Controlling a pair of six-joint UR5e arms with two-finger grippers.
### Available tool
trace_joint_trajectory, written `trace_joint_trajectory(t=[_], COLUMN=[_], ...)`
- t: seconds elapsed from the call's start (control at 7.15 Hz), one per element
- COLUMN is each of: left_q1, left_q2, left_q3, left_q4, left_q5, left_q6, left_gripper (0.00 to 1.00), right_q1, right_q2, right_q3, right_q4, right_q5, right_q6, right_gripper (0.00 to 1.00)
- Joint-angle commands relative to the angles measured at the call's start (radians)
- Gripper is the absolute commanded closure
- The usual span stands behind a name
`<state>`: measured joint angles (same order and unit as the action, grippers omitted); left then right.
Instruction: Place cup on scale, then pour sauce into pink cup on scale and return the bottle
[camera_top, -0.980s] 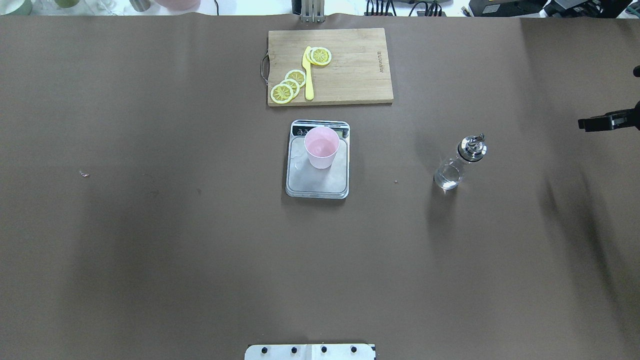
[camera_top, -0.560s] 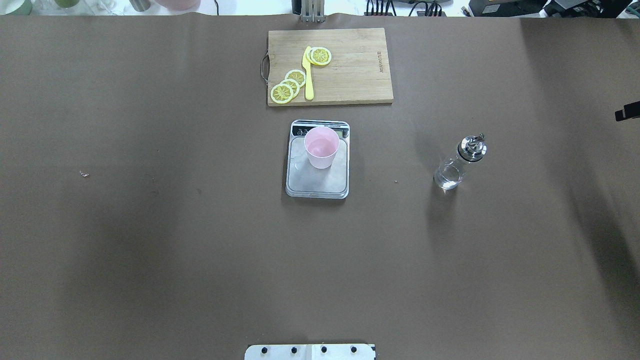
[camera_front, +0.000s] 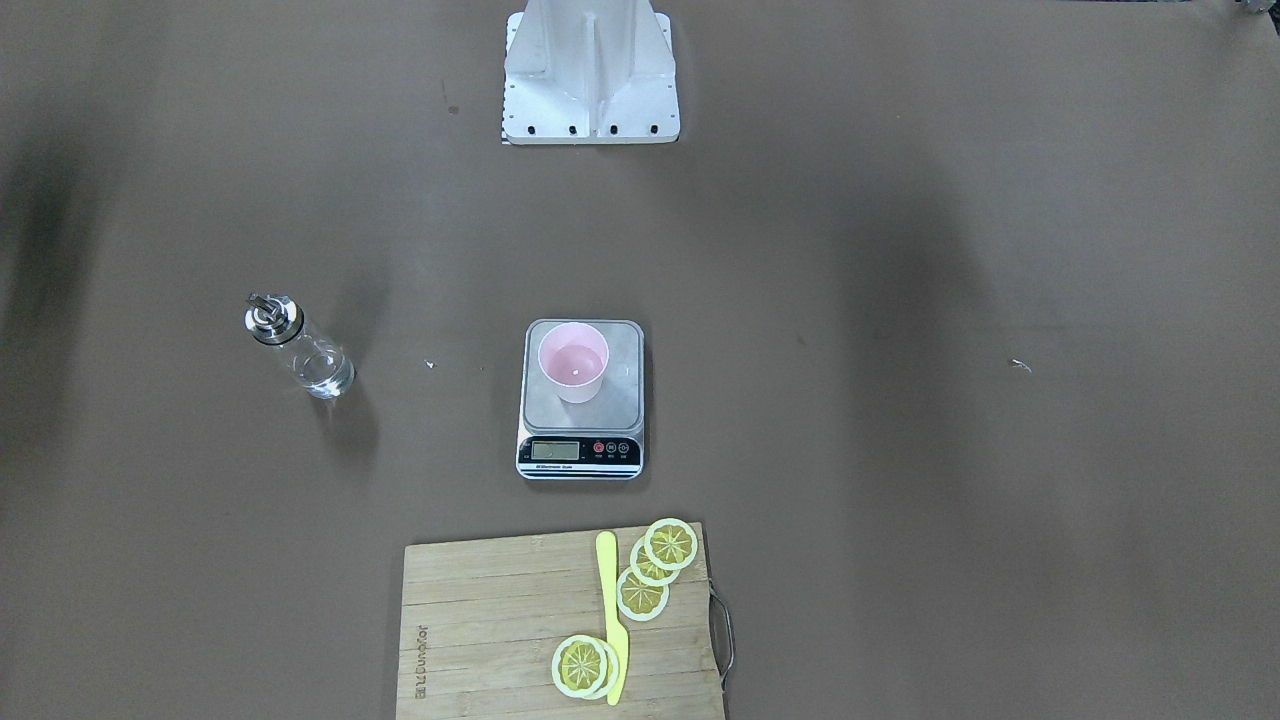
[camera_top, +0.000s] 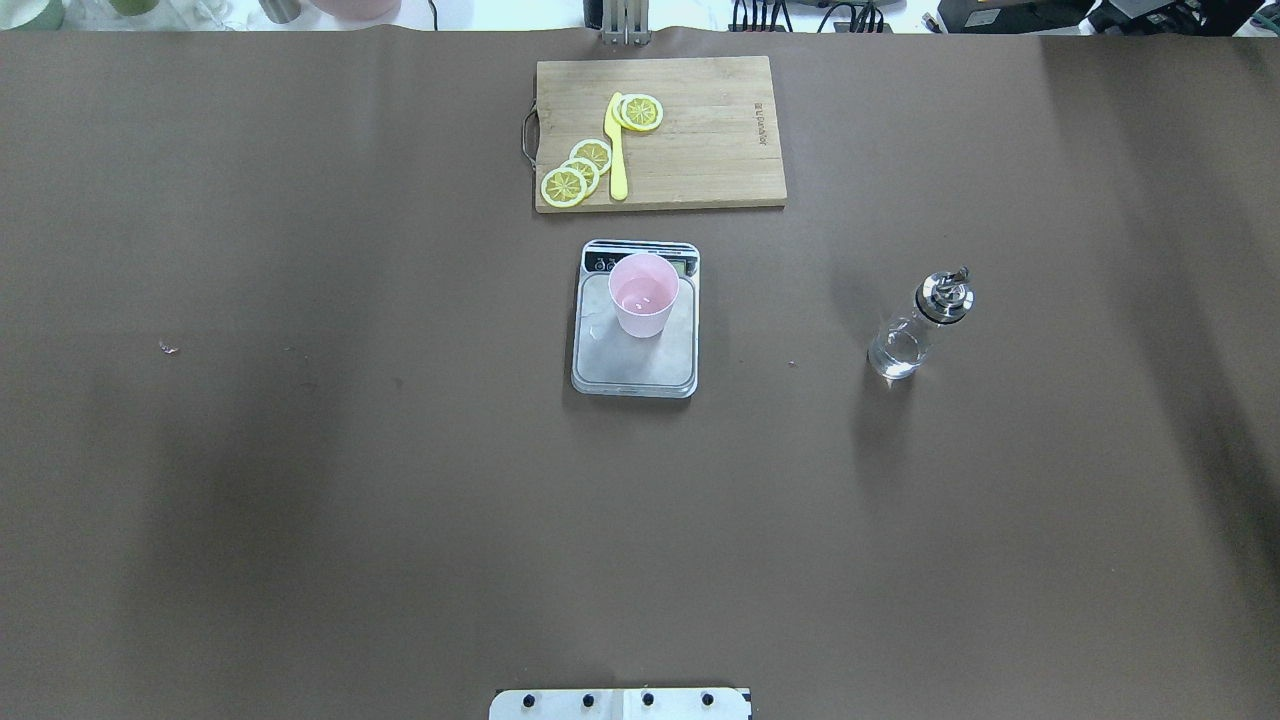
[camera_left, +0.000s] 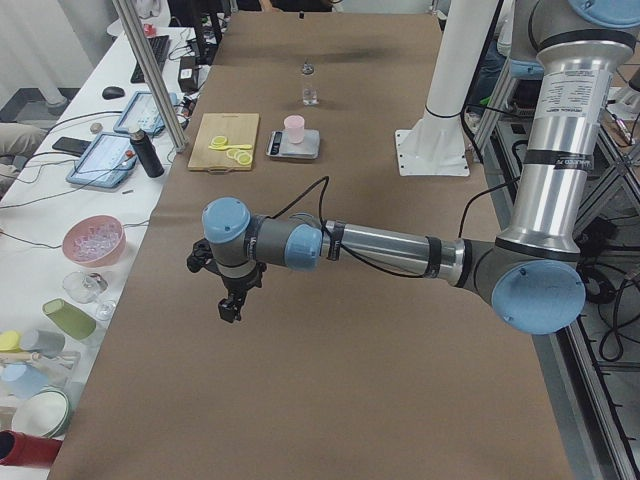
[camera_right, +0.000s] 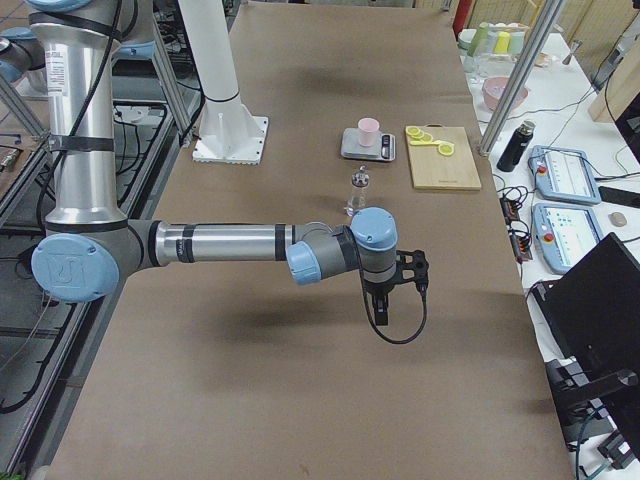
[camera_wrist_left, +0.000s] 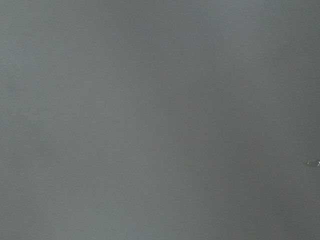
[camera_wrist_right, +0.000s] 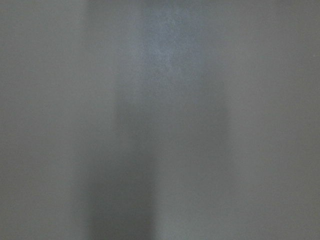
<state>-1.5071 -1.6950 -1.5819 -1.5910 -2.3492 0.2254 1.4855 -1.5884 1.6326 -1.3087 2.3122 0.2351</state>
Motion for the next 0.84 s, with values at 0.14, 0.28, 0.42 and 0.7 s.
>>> trace_joint_trajectory(t=[0.14, 0.28, 0.42, 0.7], left_q1=[0.001, -0.002, -0.002, -0.002], left_q2=[0.001, 0.001, 0.003, 0.003], left_q3=[0.011, 0.01, 0.011, 0.011], left_q4=[0.014, 0.014, 0.016, 0.014], left_q5=[-0.001, -0.002, -0.001, -0.001], left_q6=[-0.001, -0.001, -0.001, -0.001], left_gripper=[0.02, 0.02, 0.02, 0.02], right_q1=[0.018, 0.016, 0.018, 0.018], right_q2=[-0.01, -0.011, -0.011, -0.024], right_q3=[0.097, 0.139, 0.153, 0.151], right_q4=[-0.223, -0.288, -0.309, -0.308], right_q5=[0.003, 0.003, 0.003, 0.003], right_q6=[-0.053, -0.053, -0.053, -0.054], right_gripper=[0.0, 0.0, 0.0, 0.0])
